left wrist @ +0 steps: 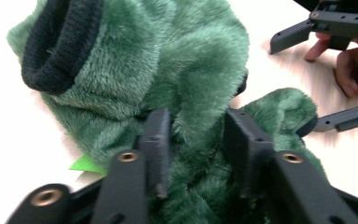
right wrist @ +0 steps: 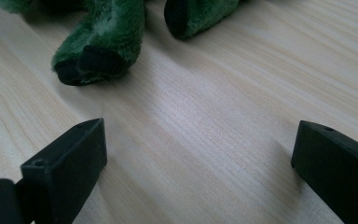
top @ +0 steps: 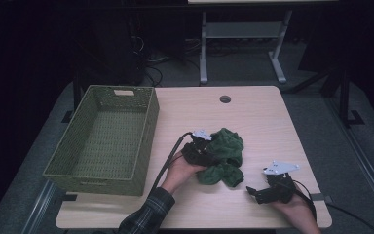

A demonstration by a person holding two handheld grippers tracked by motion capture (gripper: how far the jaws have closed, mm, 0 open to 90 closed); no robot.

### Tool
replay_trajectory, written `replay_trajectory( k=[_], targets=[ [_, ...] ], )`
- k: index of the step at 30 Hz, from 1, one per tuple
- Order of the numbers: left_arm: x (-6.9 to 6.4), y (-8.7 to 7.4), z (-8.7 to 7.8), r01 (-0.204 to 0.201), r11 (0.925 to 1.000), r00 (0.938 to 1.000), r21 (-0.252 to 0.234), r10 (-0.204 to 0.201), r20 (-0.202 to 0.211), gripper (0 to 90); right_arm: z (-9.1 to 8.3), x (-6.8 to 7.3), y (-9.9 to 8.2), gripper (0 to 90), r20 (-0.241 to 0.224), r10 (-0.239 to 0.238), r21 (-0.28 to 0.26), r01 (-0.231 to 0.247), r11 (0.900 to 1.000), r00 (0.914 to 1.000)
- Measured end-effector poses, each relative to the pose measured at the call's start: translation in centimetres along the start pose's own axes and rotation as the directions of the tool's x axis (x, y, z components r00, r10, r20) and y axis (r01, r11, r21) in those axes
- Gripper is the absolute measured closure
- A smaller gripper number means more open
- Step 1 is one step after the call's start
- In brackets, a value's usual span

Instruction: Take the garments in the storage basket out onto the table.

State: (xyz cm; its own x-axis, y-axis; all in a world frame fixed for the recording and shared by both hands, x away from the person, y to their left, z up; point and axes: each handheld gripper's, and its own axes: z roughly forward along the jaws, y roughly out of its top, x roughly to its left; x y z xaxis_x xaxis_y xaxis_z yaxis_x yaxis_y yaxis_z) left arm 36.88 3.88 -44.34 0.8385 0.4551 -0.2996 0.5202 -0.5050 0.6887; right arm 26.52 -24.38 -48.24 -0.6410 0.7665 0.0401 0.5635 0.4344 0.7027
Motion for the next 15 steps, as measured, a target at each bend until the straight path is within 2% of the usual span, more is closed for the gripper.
replay_trajectory(
  k=[5,8,15],
  targets=[
    [-0.8,0.4,-1.0,-0.025,0.9997,0.9997,-0.003,0.025,0.007,51.5,0.0,0.0,0.0,3.0,0.000,0.000,0.000,0.000,1.0000,1.0000],
    [-1.8,0.8,-2.0,-0.048,0.9988,0.9985,-0.011,0.048,0.026,48.4,0.0,0.0,0.0,3.0,0.000,0.000,0.000,0.000,1.0000,1.0000],
    [-3.0,0.7,-3.9,-0.059,0.9972,0.9975,-0.046,0.060,0.037,47.6,0.0,0.0,0.0,3.0,0.001,0.001,-0.001,-0.001,1.0000,1.0000]
  ],
)
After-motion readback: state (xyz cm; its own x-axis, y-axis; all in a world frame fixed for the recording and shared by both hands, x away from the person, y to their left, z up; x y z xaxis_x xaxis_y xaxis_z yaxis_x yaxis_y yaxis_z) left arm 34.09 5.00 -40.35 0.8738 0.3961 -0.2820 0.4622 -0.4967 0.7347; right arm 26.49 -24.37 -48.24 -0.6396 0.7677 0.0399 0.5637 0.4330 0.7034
